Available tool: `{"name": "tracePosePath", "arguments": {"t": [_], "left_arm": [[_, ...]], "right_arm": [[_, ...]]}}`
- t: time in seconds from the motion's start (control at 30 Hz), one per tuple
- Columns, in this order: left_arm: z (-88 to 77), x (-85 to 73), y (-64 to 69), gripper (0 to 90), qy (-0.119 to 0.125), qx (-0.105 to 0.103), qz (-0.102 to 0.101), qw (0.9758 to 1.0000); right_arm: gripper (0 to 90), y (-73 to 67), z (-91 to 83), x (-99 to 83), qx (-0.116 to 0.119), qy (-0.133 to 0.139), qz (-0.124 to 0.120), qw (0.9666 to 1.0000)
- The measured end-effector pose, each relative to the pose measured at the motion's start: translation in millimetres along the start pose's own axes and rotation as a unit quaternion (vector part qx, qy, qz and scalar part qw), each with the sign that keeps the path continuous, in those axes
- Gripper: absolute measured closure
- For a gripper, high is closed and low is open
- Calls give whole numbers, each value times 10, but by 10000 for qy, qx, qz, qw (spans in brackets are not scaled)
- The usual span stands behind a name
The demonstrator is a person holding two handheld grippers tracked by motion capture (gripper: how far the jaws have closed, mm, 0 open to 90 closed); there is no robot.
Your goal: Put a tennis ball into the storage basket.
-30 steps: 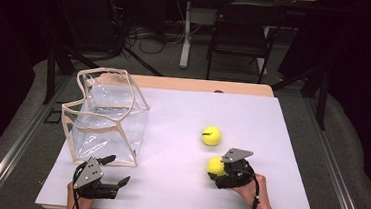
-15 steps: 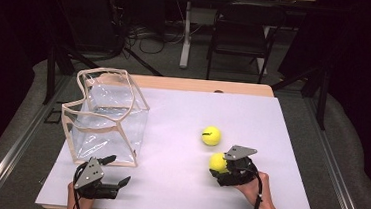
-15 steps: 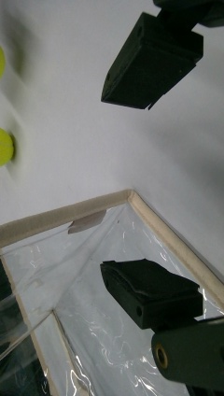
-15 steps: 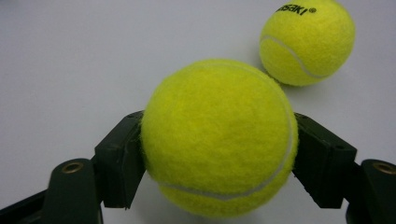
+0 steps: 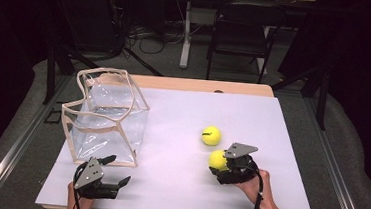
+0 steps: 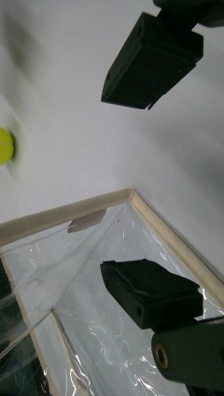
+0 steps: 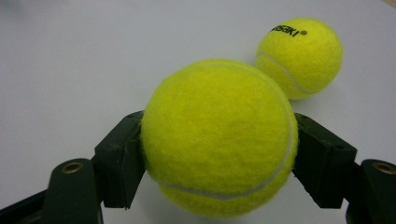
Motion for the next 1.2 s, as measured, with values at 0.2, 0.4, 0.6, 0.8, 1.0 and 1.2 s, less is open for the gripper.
{"name": "tracePosePath", "arguments": {"t": [0.2, 0.4, 0.6, 0.8, 1.0, 1.2], "left_arm": [[3, 1, 2, 159, -1, -5, 4, 10000], [2, 2, 0, 159, -1, -1, 5, 10000], [0, 4, 2, 159, 6, 4, 3, 10000], [-1, 4, 2, 159, 5, 8, 9, 10000], [-3, 2, 1, 159, -2, 7, 14, 10000], [-3, 3, 4, 159, 0, 2, 21, 10000]], "right_arm": [[257, 1, -25, 37, -40, -7, -28, 10000], [257, 3, -45, 86, -37, 11, -86, 10000], [257, 9, -49, 140, -45, -6, -141, 9999], [258, 5, -46, 201, -68, -16, -218, 9997], [258, 5, -29, 268, -67, -16, -269, 9996], [258, 12, -29, 335, -65, 27, -332, 9994]]}}
Point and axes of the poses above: each handheld gripper's, and its own axes: z roughly forward along the jaws, x roughly out of its top, y roughly to its right, the point moved 8 cm from there along z, roughly forward along the jaws, and after that the axes turned 12 degrees about -y, right-handed, at the moved point
